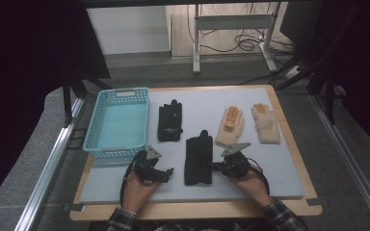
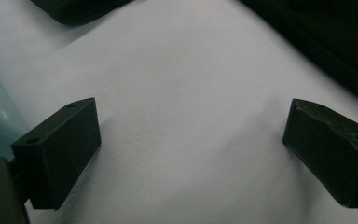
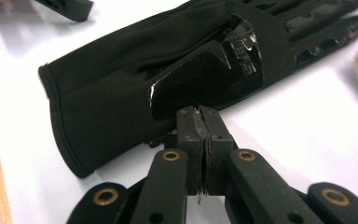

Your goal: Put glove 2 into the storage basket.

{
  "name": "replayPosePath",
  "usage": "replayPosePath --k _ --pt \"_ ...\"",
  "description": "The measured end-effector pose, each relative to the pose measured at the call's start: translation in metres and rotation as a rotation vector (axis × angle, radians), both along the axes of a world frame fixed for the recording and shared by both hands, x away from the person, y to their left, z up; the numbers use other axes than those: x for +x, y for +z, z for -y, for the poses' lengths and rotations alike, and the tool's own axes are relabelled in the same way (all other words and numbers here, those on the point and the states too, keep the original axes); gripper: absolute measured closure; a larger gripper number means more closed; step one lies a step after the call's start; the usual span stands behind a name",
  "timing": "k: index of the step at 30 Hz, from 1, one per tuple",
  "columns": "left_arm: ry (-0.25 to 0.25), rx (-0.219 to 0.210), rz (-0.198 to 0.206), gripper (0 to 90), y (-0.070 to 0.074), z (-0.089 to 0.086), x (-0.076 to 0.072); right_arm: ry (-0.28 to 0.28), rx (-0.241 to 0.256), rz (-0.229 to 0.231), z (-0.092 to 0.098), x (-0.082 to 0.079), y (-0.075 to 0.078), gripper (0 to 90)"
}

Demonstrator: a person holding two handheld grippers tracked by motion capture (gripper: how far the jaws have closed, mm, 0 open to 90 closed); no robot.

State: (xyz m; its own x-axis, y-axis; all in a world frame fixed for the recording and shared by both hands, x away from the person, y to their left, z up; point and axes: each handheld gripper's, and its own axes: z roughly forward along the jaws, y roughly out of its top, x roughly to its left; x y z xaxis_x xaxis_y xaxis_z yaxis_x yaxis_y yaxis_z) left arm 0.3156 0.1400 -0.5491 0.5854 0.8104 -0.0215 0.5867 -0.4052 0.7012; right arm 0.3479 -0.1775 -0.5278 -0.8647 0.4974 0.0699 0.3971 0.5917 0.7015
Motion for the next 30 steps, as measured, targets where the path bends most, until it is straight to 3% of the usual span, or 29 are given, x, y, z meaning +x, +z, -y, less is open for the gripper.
replayPosePath --k 10,19,24,30 --pt "0.008 0.008 0.007 3.3 0.0 0.001 -0.001 0.062 0.002 0.007 -0.023 -0.01 -0.002 85.2" --pt "0.011 -0.002 0.006 3.6 0.0 0.001 0.0 0.078 0.004 0.018 -0.041 -0.011 -0.004 83.7" --pt "0.012 -0.004 0.004 3.6 0.0 0.001 0.0 0.068 0.003 0.02 -0.035 -0.011 0.0 77.8" --pt "0.013 -0.007 0.002 3.6 0.0 0.001 0.0 -0.005 0.017 0.06 -0.009 -0.01 0.008 67.0"
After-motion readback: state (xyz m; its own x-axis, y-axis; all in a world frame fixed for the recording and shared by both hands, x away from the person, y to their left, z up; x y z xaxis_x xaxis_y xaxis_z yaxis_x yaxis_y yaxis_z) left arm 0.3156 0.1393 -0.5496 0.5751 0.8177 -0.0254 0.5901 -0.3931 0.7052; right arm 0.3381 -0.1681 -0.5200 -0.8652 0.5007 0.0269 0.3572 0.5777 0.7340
